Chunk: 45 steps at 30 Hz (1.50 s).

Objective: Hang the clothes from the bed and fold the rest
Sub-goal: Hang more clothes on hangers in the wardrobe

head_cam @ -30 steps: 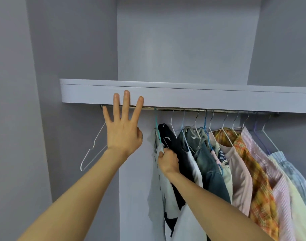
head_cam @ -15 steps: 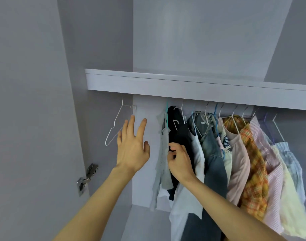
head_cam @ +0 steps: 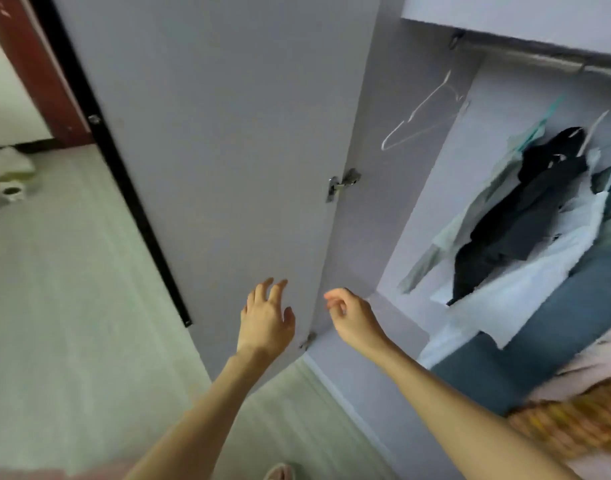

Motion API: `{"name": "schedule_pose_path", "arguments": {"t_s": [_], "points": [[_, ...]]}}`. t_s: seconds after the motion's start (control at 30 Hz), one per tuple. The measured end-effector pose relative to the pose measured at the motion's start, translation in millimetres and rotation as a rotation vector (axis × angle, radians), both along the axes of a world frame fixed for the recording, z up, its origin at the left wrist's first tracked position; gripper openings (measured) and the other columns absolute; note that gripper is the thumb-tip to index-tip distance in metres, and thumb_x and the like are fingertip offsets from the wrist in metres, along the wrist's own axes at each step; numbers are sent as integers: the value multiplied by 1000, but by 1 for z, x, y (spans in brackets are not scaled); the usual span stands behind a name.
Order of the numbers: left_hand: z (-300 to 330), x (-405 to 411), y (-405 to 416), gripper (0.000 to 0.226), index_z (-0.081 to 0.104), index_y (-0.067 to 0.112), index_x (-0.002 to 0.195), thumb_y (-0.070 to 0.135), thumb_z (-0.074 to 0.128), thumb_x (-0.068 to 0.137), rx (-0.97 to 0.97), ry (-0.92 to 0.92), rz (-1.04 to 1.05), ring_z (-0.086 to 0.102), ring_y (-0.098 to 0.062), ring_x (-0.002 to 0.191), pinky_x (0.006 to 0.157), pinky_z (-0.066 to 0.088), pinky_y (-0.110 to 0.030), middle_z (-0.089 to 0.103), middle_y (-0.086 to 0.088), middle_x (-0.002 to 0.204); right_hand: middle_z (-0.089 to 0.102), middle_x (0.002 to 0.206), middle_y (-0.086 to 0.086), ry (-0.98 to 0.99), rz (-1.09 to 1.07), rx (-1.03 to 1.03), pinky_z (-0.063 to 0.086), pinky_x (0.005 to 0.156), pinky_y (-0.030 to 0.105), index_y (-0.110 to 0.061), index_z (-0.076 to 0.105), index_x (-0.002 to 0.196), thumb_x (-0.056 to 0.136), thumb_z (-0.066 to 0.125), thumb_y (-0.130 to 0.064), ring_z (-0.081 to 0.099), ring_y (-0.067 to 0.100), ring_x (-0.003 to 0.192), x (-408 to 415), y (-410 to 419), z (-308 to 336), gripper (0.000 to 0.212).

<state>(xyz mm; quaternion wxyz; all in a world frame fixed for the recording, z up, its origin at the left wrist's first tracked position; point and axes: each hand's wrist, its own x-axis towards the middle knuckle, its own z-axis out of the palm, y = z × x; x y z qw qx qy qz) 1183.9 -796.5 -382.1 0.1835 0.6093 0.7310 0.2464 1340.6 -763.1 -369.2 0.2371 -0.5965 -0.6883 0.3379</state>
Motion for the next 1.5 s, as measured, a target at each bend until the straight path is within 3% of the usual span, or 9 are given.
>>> {"name": "schedule_pose_path", "arguments": {"t_s": [0.1, 0.23, 0.47, 0.73, 0.8, 0.93, 1.1, 1.4, 1.5], "points": [[-21, -52, -79, 50, 37, 16, 141, 19, 48, 92, -82, -13, 227, 30, -26, 133, 107, 30, -36, 31, -7, 146, 68, 103, 11, -14, 223, -118, 45, 84, 28, -9, 62, 108, 91, 44, -5, 61, 26, 98, -58, -43, -30, 25], [-39, -111, -177, 46, 40, 14, 138, 16, 47, 92, -133, -48, 483, 35, -24, 129, 104, 33, -36, 36, -5, 143, 67, 104, 6, -64, 517, -220, 40, 70, 20, -13, 60, 110, 93, 42, -9, 62, 21, 92, -133, -99, -60, 25], [-51, -239, -365, 46, 46, 11, 134, 9, 49, 88, -139, -74, 1029, 41, -27, 124, 101, 37, -40, 43, -10, 136, 65, 96, 3, -155, 1071, -327, 41, 66, 21, -16, 59, 107, 95, 38, -13, 55, 12, 73, -316, -232, -77, 25], [-66, -370, -558, 41, 48, 9, 131, 9, 48, 90, -112, -108, 1507, 43, -23, 124, 98, 35, -32, 46, -9, 134, 60, 93, -2, -183, 1411, -382, 47, 82, 29, -21, 56, 102, 94, 37, -11, 56, 17, 84, -519, -400, -95, 23], [-75, -403, -605, 42, 45, 10, 133, 11, 45, 91, -144, -134, 1597, 40, -23, 126, 101, 35, -34, 42, -8, 137, 59, 97, -3, -196, 1504, -364, 46, 78, 28, -25, 53, 100, 94, 36, -12, 55, 17, 87, -563, -441, -105, 22], [-90, -449, -675, 44, 39, 11, 137, 12, 42, 93, -201, -186, 1731, 37, -23, 128, 103, 34, -35, 36, -8, 141, 59, 108, -1, -255, 1605, -366, 45, 67, 25, -22, 54, 113, 94, 31, -17, 59, 17, 89, -627, -501, -121, 30], [-115, -499, -737, 47, 34, 12, 141, 12, 40, 94, -213, -236, 1833, 35, -23, 130, 103, 35, -40, 32, -7, 144, 60, 104, 0, -308, 1711, -333, 48, 73, 30, -21, 53, 115, 94, 30, -16, 60, 17, 88, -701, -571, -145, 32], [-198, -548, -814, 51, 24, 16, 145, 18, 37, 96, -357, -395, 2046, 29, -22, 132, 103, 34, -36, 25, -1, 148, 56, 96, -8, -385, 1963, -217, 45, 68, 26, -21, 51, 121, 94, 32, -17, 53, 5, 79, -812, -682, -224, 33], [-224, -558, -842, 53, 21, 18, 146, 23, 39, 96, -418, -434, 2073, 26, -23, 132, 103, 35, -38, 21, -2, 149, 55, 115, -3, -383, 2063, -162, 42, 76, 26, -19, 48, 128, 94, 33, -16, 54, 10, 91, -836, -726, -247, 37]]}}
